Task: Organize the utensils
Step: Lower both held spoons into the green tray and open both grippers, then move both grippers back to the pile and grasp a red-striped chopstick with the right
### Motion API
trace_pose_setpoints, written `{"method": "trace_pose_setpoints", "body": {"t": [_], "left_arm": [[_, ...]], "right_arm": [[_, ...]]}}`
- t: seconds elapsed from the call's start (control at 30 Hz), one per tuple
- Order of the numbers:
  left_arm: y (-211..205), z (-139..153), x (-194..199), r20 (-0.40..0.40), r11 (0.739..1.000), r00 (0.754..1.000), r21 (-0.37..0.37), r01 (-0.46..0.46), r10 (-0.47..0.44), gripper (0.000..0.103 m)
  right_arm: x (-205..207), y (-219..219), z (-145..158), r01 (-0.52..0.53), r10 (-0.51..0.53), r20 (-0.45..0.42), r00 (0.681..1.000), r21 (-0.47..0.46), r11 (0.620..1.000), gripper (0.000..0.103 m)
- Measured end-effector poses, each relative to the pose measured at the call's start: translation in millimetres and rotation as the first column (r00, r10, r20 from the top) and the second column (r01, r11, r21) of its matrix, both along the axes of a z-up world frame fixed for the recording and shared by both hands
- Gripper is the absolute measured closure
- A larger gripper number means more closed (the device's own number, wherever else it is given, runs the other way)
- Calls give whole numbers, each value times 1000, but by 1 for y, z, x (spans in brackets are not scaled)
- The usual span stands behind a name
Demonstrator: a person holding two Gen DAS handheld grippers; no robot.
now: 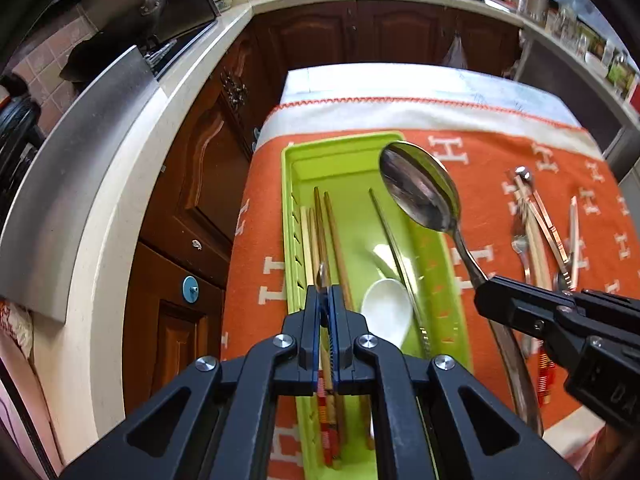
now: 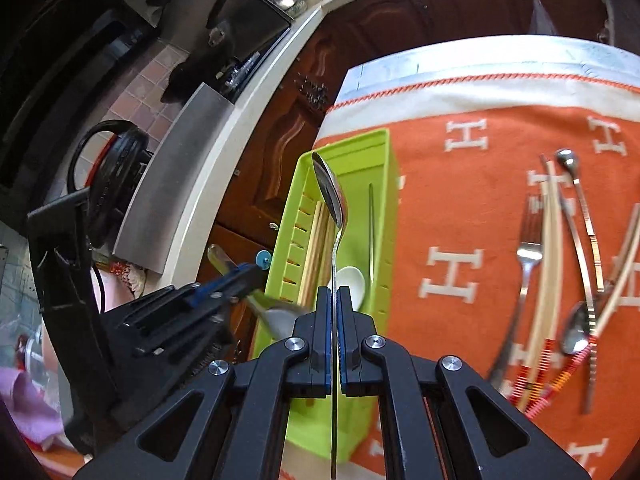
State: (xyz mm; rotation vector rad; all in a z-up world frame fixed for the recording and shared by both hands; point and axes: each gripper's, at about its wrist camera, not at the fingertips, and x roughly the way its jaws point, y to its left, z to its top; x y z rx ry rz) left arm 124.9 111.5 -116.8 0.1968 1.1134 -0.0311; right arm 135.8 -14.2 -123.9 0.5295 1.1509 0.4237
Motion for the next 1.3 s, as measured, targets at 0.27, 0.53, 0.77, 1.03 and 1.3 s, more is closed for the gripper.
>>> {"method": "trace_pose_setpoints", "body": {"t": [0.27, 0.53, 0.77, 1.03, 1.3], "left_arm": [[12, -14, 23, -15, 998, 1000, -55, -5, 4, 94], [19, -13, 34, -10, 995, 999, -91, -44, 44, 66], [32, 3, 34, 19, 989, 994, -108, -103, 106, 54], [24, 10, 29, 27, 989, 995, -114, -91, 94, 54], [1, 16, 18, 28, 991, 998, -130, -43, 47, 47]], "right_arm": [[21, 15, -33, 56, -57, -72, 996, -13, 998, 101], [32, 18, -52, 83, -86, -112, 990, -33, 996, 100], [39, 27, -53, 57, -59, -112, 992, -15, 998, 99], [31, 23, -35, 12, -16, -58, 998, -56, 998, 98], [8, -12, -21, -4, 0, -28, 1000, -123, 992, 98]]}}
